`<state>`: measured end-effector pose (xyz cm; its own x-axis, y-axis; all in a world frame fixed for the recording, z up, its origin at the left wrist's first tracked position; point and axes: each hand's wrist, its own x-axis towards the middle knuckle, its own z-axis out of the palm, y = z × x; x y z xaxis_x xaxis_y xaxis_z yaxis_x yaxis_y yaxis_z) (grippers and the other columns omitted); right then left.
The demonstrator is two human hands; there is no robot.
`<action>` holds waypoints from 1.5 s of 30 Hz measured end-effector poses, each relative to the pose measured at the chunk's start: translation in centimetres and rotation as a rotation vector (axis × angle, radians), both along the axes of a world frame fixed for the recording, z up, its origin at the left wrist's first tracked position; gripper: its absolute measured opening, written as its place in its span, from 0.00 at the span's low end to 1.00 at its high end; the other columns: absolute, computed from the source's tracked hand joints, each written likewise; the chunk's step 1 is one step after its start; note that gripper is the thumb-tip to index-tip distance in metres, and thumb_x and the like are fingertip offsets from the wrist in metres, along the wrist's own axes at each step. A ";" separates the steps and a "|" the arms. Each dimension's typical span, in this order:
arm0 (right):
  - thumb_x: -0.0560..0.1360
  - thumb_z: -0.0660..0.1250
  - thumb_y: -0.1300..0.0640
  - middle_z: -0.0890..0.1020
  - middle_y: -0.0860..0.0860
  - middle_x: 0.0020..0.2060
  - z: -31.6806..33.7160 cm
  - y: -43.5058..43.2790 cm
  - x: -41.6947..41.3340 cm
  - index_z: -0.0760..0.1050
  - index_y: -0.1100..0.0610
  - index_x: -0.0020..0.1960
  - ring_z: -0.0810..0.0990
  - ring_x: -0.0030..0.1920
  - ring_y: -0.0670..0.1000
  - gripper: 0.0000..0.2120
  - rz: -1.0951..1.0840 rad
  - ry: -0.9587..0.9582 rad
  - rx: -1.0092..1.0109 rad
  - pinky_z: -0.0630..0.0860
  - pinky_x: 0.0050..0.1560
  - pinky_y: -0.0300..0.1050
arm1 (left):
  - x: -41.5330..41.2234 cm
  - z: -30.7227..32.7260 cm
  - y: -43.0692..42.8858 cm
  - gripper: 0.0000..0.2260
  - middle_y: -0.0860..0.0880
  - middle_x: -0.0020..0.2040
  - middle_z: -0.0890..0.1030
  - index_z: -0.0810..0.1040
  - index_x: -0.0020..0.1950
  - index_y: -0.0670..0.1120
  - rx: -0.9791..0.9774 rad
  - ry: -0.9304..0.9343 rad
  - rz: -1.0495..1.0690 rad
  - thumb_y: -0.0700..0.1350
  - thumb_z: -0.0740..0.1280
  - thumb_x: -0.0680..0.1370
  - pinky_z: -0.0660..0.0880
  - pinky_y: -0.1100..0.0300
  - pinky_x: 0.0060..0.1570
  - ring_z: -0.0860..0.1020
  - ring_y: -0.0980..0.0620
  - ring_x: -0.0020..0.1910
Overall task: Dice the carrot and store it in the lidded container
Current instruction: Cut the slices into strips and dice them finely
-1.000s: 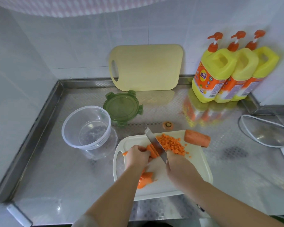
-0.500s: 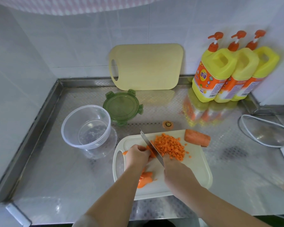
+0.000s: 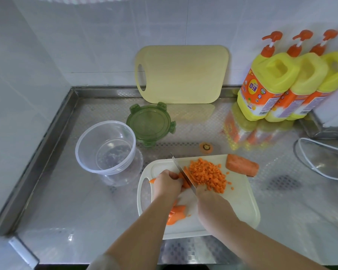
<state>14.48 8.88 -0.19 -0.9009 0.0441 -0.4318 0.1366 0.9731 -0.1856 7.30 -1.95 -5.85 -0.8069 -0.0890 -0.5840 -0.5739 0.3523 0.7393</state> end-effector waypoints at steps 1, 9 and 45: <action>0.80 0.54 0.64 0.77 0.53 0.58 0.0 -0.1 0.0 0.60 0.59 0.70 0.77 0.57 0.52 0.19 0.004 -0.002 -0.005 0.73 0.48 0.40 | 0.0 0.0 0.0 0.05 0.46 0.35 0.83 0.74 0.45 0.49 0.001 0.000 0.000 0.41 0.69 0.73 0.81 0.51 0.46 0.83 0.47 0.39; 0.82 0.51 0.59 0.62 0.46 0.33 -0.8 1.0 -0.1 0.65 0.56 0.62 0.65 0.33 0.45 0.11 -0.071 0.058 -0.092 0.62 0.33 0.35 | 0.4 0.8 -0.1 0.03 0.47 0.36 0.84 0.76 0.46 0.48 -0.023 0.009 -0.030 0.41 0.67 0.74 0.81 0.52 0.44 0.83 0.48 0.40; 0.81 0.52 0.60 0.76 0.51 0.45 -0.5 0.0 -0.2 0.67 0.58 0.62 0.76 0.47 0.52 0.12 -0.093 0.018 -0.130 0.70 0.44 0.41 | 0.2 0.3 -0.4 0.07 0.48 0.34 0.83 0.76 0.42 0.50 0.030 -0.023 0.002 0.38 0.67 0.72 0.81 0.51 0.46 0.82 0.48 0.38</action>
<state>14.32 8.92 -0.70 -0.9032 0.0729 -0.4229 0.2208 0.9239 -0.3124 7.55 -2.31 -5.54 -0.7932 -0.0725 -0.6046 -0.5912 0.3294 0.7361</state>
